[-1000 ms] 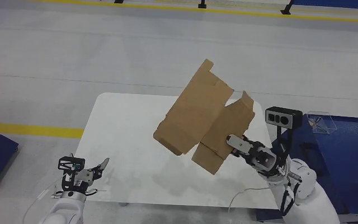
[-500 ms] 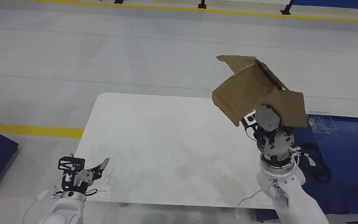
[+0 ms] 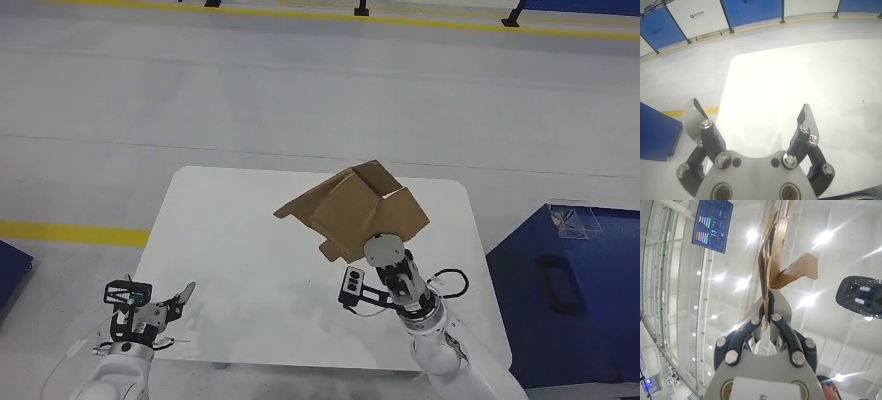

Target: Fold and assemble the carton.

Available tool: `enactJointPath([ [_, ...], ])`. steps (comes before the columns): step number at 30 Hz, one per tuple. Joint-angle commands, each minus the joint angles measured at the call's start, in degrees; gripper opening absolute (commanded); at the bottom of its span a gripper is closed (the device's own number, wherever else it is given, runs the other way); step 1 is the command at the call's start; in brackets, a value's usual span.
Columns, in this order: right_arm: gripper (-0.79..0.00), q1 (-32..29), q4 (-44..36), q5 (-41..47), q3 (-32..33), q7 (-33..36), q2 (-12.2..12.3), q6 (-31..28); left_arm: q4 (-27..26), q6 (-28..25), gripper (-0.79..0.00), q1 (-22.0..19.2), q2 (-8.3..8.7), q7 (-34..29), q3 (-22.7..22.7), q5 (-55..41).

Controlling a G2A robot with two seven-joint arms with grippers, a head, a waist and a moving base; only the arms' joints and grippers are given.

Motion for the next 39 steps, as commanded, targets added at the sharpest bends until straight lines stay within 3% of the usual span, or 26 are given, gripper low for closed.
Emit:
enactJointPath([
  [1,-0.785,1.0,-1.1,-7.3,2.6,1.2,0.0,-3.8,0.0,0.0,0.0,0.0,0.0,0.0,0.0,0.0],
  [6,-0.785,1.5,-4.9,-24.0,11.2,11.4,0.2,-15.1,0.0,0.0,0.0,0.0,0.0,0.0,0.0,0.0],
  [12,-0.785,2.2,-8.3,-56.2,25.1,23.9,1.5,-34.0,0.0,0.0,0.0,0.0,0.0,0.0,0.0,0.0],
  [17,-0.785,1.3,-8.1,-68.0,30.0,30.5,1.9,-42.7,0.0,0.0,0.0,0.0,0.0,0.0,0.0,0.0],
  [24,-0.785,-1.2,-2.6,-83.2,27.0,36.0,1.8,-52.0,0.0,0.0,0.0,0.0,0.0,0.0,0.0,0.0],
  [31,-0.785,-1.5,5.0,-94.9,21.9,36.3,1.5,-59.0,0.0,0.0,0.0,0.0,0.0,0.0,0.0,0.0],
  [39,-0.785,-0.7,8.1,-99.4,20.0,34.6,1.3,-60.3,0.0,0.0,0.0,0.0,0.0,0.0,0.0,0.0],
])
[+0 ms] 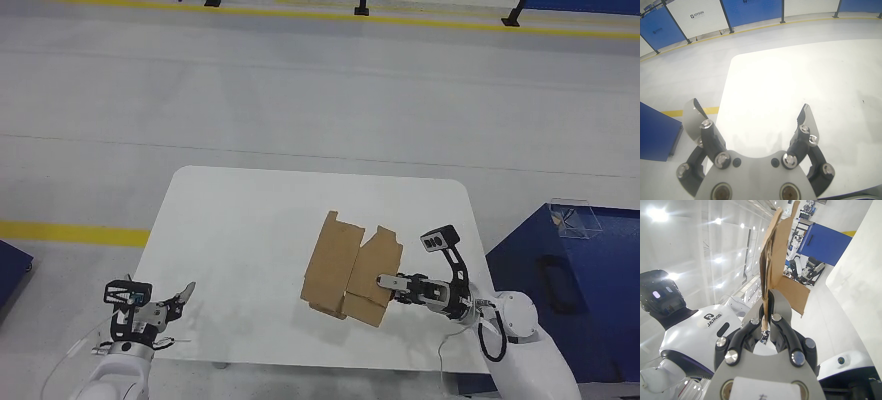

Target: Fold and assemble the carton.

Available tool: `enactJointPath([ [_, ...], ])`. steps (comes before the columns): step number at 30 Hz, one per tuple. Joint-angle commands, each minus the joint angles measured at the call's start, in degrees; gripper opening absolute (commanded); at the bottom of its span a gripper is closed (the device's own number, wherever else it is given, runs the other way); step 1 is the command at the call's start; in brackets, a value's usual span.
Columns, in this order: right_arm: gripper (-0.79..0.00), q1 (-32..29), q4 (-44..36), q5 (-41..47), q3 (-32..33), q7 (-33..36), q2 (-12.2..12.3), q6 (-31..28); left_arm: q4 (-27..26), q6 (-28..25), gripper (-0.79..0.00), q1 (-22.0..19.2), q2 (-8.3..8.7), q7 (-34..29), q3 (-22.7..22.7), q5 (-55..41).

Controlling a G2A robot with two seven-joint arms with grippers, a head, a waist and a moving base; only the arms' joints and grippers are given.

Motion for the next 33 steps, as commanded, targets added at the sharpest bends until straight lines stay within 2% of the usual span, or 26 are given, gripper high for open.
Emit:
enactJointPath([
  [1,-0.785,0.0,0.0,0.1,0.0,0.0,0.0,0.0,0.0,0.0,0.0,0.0,0.0,0.0,0.0,0.0],
  [7,-0.785,0.0,-0.1,-0.1,0.1,-0.3,0.0,0.1,-0.1,-0.3,0.0,0.0,-0.02,-0.1,0.1,-0.5],
  [11,-0.785,0.6,0.0,-7.1,-0.4,-4.0,0.1,-0.2,-3.1,-5.6,0.0,-0.4,-0.34,-7.7,-2.0,-18.7],
  [14,-0.785,1.7,2.6,-8.1,-3.2,-3.4,-0.2,0.2,-4.7,-9.7,0.0,-1.1,-0.55,-18.4,-4.4,-42.7],
  [18,-0.785,3.4,7.0,-9.4,-8.5,-3.2,-1.0,-0.8,-2.4,-12.0,0.0,-4.6,-0.21,-38.4,-7.2,-74.7],
  [20,-0.785,4.5,9.6,-9.5,-11.2,-3.6,-1.5,-1.3,1.0,-9.6,0.0,-7.2,0.09,-48.0,-7.6,-86.5],
  [22,-0.785,5.8,11.5,-9.5,-14.2,-3.3,-2.1,-1.8,4.5,-5.8,0.0,-10.2,0.46,-58.6,-6.3,-93.9],
  [24,-0.785,6.7,13.0,-8.2,-16.9,-2.4,-2.8,-2.4,7.8,-3.1,0.0,-13.5,0.77,-65.7,-4.3,-96.1],
  [26,-0.785,7.8,14.4,-4.3,-19.1,-0.2,-3.4,-1.6,9.9,-3.8,0.0,-15.7,0.87,-69.1,-1.6,-95.0],
  [29,-0.785,9.7,17.5,0.8,-21.9,3.5,-4.3,-0.3,12.3,-4.4,0.0,-17.4,0.75,-71.0,2.6,-93.9],
  [33,-0.785,12.3,21.0,1.0,-25.0,4.2,-5.4,-0.8,14.3,-4.4,0.0,-19.5,0.67,-71.8,6.5,-92.1],
])
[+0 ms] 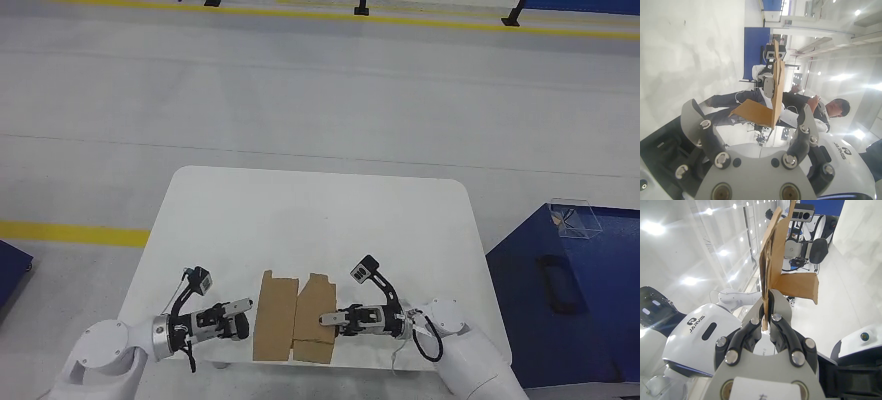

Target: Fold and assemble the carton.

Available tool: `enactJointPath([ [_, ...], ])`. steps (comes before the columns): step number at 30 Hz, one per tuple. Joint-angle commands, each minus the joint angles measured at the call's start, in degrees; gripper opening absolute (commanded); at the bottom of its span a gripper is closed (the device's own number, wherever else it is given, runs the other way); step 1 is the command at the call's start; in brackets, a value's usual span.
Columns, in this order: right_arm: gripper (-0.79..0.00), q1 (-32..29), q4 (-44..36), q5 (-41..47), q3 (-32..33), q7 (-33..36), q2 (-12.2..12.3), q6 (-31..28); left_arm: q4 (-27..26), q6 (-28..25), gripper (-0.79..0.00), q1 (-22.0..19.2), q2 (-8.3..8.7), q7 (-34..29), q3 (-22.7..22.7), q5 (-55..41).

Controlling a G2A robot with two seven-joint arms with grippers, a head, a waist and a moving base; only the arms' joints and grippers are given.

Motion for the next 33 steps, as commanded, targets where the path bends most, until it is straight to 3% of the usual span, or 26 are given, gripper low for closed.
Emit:
enactJointPath([
  [1,-0.785,1.1,1.4,-0.1,-1.5,-0.1,-0.5,-0.4,0.6,-0.5,-0.077,-0.4,-0.05,0.2,1.9,1.0],
  [2,-0.785,1.6,1.9,-0.4,-2.2,0.1,-0.8,-0.5,0.9,-0.5,-0.4,-0.7,-0.06,-0.2,2.5,0.8],
  [3,-0.785,2.0,2.3,-0.7,-2.8,0.1,-1.0,-0.7,1.1,-0.7,-0.514,-1.0,-0.04,-0.4,2.9,0.5],
  [5,-0.785,2.6,3.1,-0.8,-3.6,-0.1,-1.3,-1.1,1.4,-1.2,-0.656,-1.2,0.03,-0.4,3.2,0.3],
  [6,-0.785,2.9,3.5,-0.7,-3.9,0.0,-1.5,-1.1,1.3,-1.5,-0.785,-1.2,0.07,-0.3,3.4,0.2],
  [16,-0.785,4.4,7.2,-0.1,-4.9,0.8,-2.2,-0.2,0.9,-5.5,-0.785,-0.5,0.55,-3.8,3.6,-6.0],
  [17,-0.56,4.4,7.2,-0.1,-4.9,0.8,-2.2,-0.2,0.7,-6.6,-0.785,-0.4,0.65,-4.4,3.2,-6.7],
  [18,0.0,4.4,7.2,-0.1,-4.9,0.8,-2.2,-0.2,0.4,-8.0,-0.785,-0.2,0.77,-4.9,2.6,-7.4],
  [33,0.0,4.4,7.2,-0.1,-4.9,0.8,-2.2,-0.2,0.2,-8.5,-0.785,-0.1,0.81,-5.1,2.3,-7.7],
])
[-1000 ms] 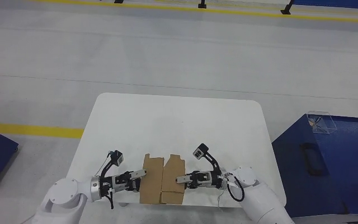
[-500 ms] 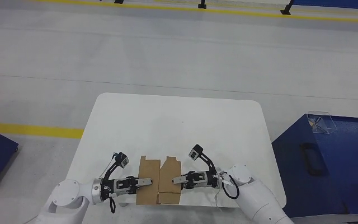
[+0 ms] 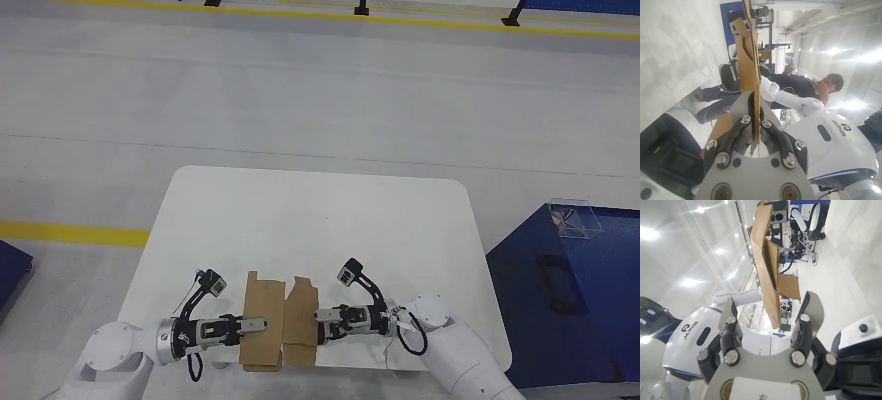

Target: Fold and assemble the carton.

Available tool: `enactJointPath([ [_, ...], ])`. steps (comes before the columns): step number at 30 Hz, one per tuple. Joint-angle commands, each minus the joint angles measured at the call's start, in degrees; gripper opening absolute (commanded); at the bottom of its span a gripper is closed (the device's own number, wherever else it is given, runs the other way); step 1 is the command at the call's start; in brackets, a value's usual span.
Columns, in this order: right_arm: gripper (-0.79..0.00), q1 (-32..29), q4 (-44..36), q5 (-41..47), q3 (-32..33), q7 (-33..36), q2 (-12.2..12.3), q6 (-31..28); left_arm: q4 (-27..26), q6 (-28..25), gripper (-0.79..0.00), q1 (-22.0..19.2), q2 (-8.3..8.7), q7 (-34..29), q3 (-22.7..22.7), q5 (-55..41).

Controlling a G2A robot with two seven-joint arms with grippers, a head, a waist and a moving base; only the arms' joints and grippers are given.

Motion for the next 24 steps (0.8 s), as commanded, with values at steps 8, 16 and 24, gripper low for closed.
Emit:
enactJointPath([
  [8,0.0,-3.5,-5.7,-3.7,7.2,-7.8,1.8,-6.3,-1.4,-6.9,-0.785,1.6,-1.18,12.4,2.8,-5.4],
  [16,0.0,-10.1,-13.9,-13.4,14.0,-13.7,3.6,-16.6,3.1,-15.5,-0.785,-0.2,-4.76,24.7,14.1,-24.9],
  [24,0.0,-14.3,-20.1,-27.7,15.6,-26.0,3.7,-22.2,11.3,-16.9,-0.785,-4.9,-7.29,25.8,20.7,-33.4],
])
